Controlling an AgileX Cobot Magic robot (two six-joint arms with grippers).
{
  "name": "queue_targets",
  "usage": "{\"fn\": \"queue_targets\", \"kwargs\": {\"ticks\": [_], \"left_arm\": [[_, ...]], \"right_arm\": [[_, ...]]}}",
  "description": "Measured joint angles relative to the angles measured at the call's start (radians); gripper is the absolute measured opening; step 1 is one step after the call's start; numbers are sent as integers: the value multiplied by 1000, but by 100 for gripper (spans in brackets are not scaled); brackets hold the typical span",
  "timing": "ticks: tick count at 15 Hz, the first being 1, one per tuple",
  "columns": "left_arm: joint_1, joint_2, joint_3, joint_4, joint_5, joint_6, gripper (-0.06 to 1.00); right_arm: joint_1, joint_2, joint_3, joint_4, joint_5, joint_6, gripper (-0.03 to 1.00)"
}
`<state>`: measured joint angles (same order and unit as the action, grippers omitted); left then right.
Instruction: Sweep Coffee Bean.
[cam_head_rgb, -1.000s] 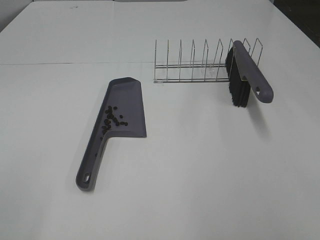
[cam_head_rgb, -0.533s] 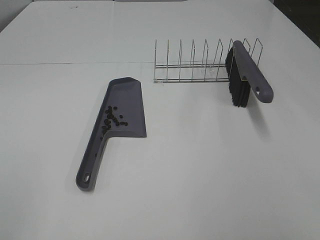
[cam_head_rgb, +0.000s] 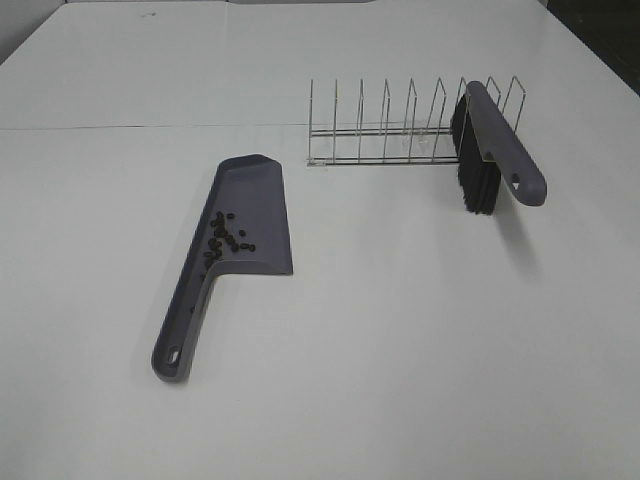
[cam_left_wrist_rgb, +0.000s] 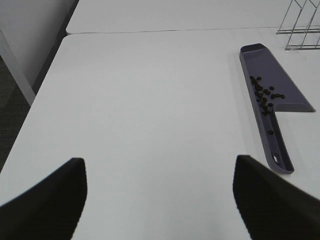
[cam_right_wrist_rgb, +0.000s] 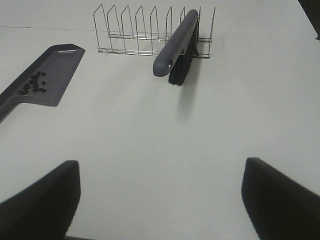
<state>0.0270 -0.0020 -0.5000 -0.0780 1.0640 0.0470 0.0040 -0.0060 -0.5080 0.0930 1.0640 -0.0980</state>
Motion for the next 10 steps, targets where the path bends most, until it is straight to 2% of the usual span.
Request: {"fn": "queue_targets", "kwargs": {"ticks": [10], "left_arm": [[0, 0, 0, 0, 0, 1, 73]], "right_arm": [[0, 0, 0, 1, 0, 0, 75]]}}
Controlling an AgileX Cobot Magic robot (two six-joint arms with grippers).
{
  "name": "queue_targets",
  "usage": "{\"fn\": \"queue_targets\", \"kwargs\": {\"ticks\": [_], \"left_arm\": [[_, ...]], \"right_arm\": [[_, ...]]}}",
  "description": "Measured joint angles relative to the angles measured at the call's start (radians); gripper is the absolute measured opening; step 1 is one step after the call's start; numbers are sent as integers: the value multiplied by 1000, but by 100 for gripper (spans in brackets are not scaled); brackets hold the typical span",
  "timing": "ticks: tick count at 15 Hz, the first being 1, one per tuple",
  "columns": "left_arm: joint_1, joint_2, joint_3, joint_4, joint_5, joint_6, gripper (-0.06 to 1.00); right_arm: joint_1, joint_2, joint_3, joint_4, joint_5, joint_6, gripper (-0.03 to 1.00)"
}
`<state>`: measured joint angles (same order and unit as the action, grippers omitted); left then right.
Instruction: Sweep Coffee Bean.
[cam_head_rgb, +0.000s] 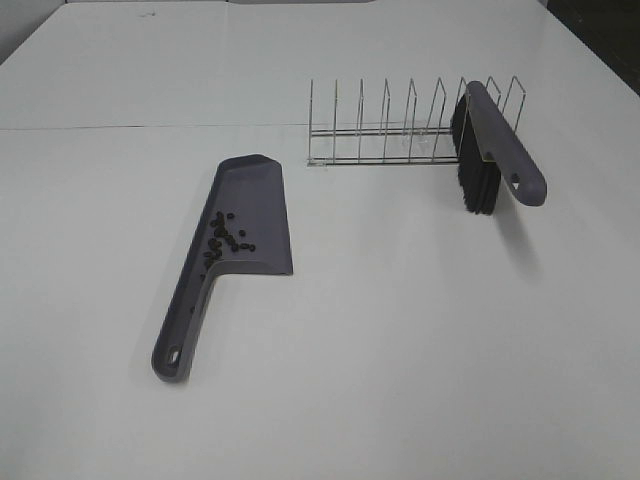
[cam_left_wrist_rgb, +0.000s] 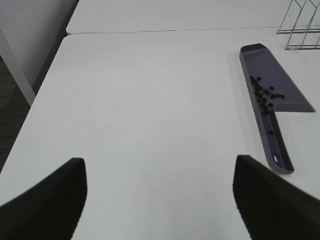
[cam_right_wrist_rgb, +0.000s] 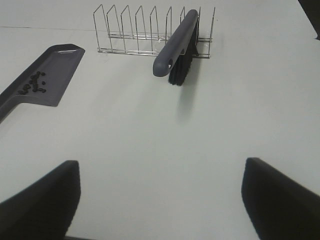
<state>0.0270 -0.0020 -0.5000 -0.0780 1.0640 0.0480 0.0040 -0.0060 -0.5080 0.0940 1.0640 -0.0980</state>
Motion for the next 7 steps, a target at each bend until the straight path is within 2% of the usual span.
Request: {"fn": "queue_targets", "kwargs": {"ticks": [7], "left_arm": [[0, 0, 0, 0, 0, 0, 73]], "right_arm": [[0, 0, 0, 0, 0, 0, 75]]}}
